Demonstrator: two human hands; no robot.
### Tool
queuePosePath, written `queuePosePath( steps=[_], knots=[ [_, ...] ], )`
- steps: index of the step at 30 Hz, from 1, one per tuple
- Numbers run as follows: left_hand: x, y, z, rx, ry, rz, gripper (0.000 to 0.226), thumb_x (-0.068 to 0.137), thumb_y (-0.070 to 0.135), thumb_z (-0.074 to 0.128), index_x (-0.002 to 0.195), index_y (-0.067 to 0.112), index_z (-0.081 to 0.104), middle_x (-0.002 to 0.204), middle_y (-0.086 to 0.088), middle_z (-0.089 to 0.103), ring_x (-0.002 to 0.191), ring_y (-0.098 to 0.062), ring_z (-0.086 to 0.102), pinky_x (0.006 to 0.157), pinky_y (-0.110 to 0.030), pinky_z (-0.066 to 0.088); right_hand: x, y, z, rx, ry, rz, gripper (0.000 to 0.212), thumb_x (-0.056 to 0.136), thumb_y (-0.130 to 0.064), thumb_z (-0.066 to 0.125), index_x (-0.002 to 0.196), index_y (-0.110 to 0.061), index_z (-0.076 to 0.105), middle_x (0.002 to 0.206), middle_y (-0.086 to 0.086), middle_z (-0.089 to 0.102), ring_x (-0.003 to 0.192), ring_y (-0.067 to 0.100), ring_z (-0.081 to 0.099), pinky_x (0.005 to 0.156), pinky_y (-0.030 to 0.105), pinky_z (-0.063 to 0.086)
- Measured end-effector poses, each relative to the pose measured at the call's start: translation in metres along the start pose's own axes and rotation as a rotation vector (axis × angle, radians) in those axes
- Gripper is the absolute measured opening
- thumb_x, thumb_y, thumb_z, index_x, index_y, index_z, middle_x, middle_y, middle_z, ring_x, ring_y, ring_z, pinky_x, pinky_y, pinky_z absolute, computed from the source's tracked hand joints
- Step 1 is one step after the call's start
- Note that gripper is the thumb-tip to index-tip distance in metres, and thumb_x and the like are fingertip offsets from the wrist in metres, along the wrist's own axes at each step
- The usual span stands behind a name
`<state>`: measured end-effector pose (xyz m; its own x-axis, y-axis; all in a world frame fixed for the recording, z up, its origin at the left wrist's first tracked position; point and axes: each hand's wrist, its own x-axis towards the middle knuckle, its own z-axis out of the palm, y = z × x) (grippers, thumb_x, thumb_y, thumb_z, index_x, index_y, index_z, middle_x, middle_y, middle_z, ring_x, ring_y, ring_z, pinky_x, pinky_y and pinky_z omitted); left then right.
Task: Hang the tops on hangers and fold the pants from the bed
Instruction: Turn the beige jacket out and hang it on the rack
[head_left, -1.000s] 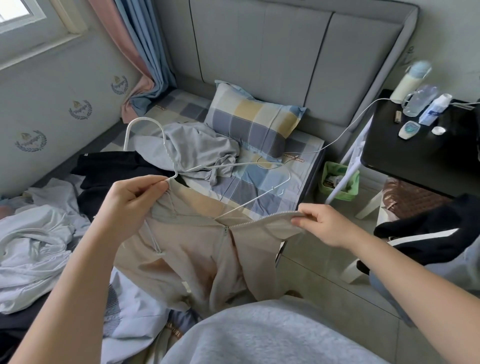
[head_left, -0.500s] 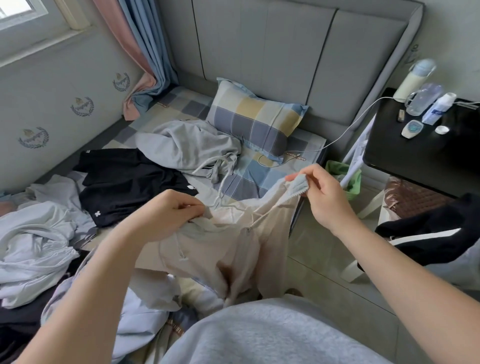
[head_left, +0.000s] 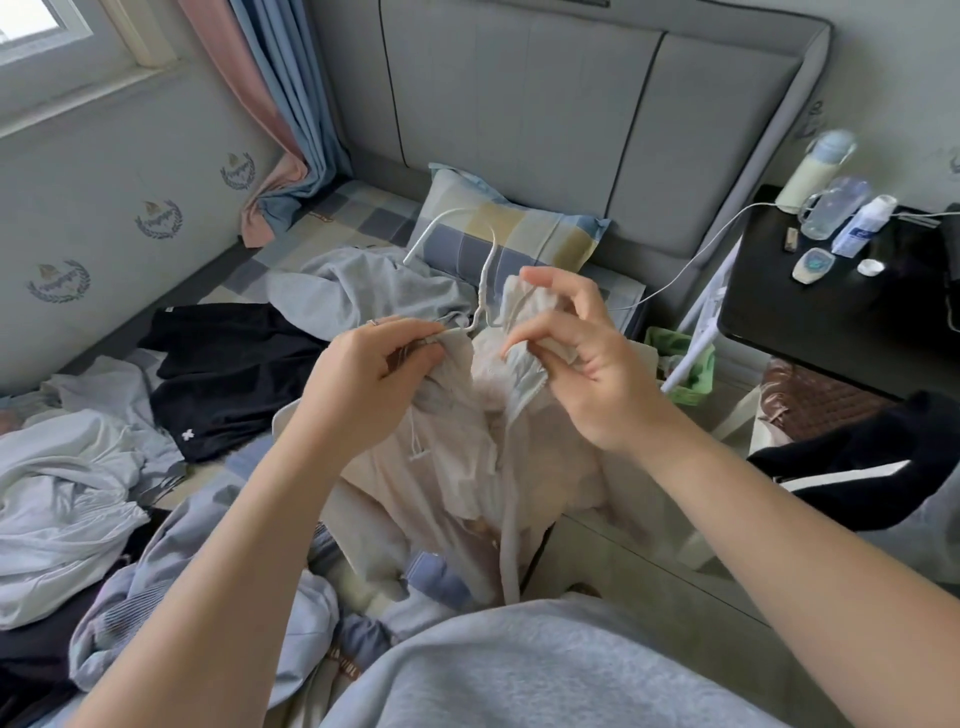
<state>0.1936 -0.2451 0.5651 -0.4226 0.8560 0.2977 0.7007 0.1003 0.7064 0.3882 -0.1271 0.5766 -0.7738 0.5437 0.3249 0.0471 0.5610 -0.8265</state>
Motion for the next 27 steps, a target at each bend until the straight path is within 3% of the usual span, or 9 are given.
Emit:
queuePosePath(
  steps=[3,5,7,12,15,17,20,24,27],
  knots=[
    [0.002,0.004,0.001,0.053,-0.007,0.115,0.019,0.097,0.016,0.065,0.112,0.019,0.076,0.088,0.025,0.062,0.088,-0.015,0.06,0.08,-0.041,0.053,0.009,0.003,-0.008,-0.032,-0.005,0.052,0.018,0.1,-0.005,0.054,0.098,-0.016,0.068,0.126,-0.003,0.064,0.118,0.028,0.06,0.104,0.046,0.047],
    [0.004,0.008,0.005,0.083,0.009,0.165,0.019,0.097,0.017,0.065,0.112,0.019,0.076,0.087,0.019,0.063,0.088,-0.022,0.06,0.079,-0.044,0.052,0.018,0.0,-0.01,-0.037,-0.014,0.066,0.012,0.101,-0.012,0.055,0.097,-0.014,0.066,0.097,-0.008,0.071,0.088,0.022,0.067,0.081,0.035,0.053],
    [0.008,0.011,0.01,0.083,0.056,0.148,0.018,0.096,0.018,0.066,0.111,0.02,0.076,0.09,0.011,0.068,0.089,-0.026,0.059,0.083,-0.047,0.05,0.025,-0.003,-0.011,-0.025,-0.04,0.1,0.002,0.097,-0.015,0.056,0.096,-0.016,0.058,0.075,-0.01,0.059,0.067,0.01,0.052,0.065,0.022,0.042],
    [0.011,0.006,0.026,0.213,0.324,-0.174,0.035,0.082,0.055,0.073,0.105,0.03,0.066,0.11,0.019,0.053,0.116,-0.021,0.043,0.095,-0.031,0.024,0.032,-0.005,-0.008,0.241,-0.09,0.297,0.023,0.09,-0.025,0.062,0.1,-0.007,0.053,0.072,0.0,0.049,0.065,0.009,0.048,0.063,0.02,0.04],
    [0.007,0.004,0.041,0.016,0.387,-0.399,0.053,0.08,0.069,0.06,0.097,0.02,0.052,0.096,0.015,0.048,0.096,-0.016,0.047,0.079,-0.023,0.033,0.035,-0.003,0.003,0.142,0.045,0.324,0.021,0.1,-0.024,0.059,0.095,-0.004,0.061,0.048,-0.013,0.041,0.044,0.004,0.035,0.047,0.019,0.031],
    [0.004,0.003,0.053,-0.245,0.233,-0.496,0.047,0.083,0.067,0.06,0.094,0.022,0.051,0.09,0.01,0.056,0.084,-0.012,0.057,0.066,-0.015,0.04,0.037,-0.003,0.007,0.116,0.086,0.331,0.019,0.102,-0.021,0.055,0.093,-0.008,0.066,0.047,-0.012,0.044,0.044,0.003,0.036,0.048,0.02,0.031],
    [-0.003,0.0,0.066,-0.32,0.14,-0.435,0.033,0.082,0.049,0.069,0.091,0.022,0.053,0.092,0.001,0.061,0.081,-0.01,0.059,0.068,-0.026,0.048,0.036,-0.005,0.008,0.075,0.045,0.318,0.023,0.103,-0.021,0.053,0.097,-0.01,0.072,0.057,0.006,0.057,0.053,0.008,0.047,0.056,0.024,0.039],
    [0.012,-0.005,0.047,-0.385,0.458,-0.39,0.022,0.095,0.012,0.056,0.074,0.012,0.049,0.069,0.003,0.047,0.055,0.002,0.038,0.054,-0.015,0.035,0.032,0.001,0.0,-0.052,0.006,0.297,0.032,0.103,-0.023,0.051,0.092,-0.005,0.074,0.041,-0.011,0.036,0.042,0.006,0.034,0.045,0.015,0.027],
    [0.032,-0.007,0.015,-0.413,0.616,-0.37,0.025,0.094,0.007,0.051,0.073,0.02,0.048,0.07,0.009,0.048,0.055,0.006,0.042,0.057,-0.01,0.038,0.03,0.004,-0.009,-0.33,-0.163,0.347,0.033,0.102,-0.029,0.051,0.084,-0.016,0.076,0.054,-0.013,0.058,0.056,0.004,0.053,0.055,0.021,0.041]
  ],
)
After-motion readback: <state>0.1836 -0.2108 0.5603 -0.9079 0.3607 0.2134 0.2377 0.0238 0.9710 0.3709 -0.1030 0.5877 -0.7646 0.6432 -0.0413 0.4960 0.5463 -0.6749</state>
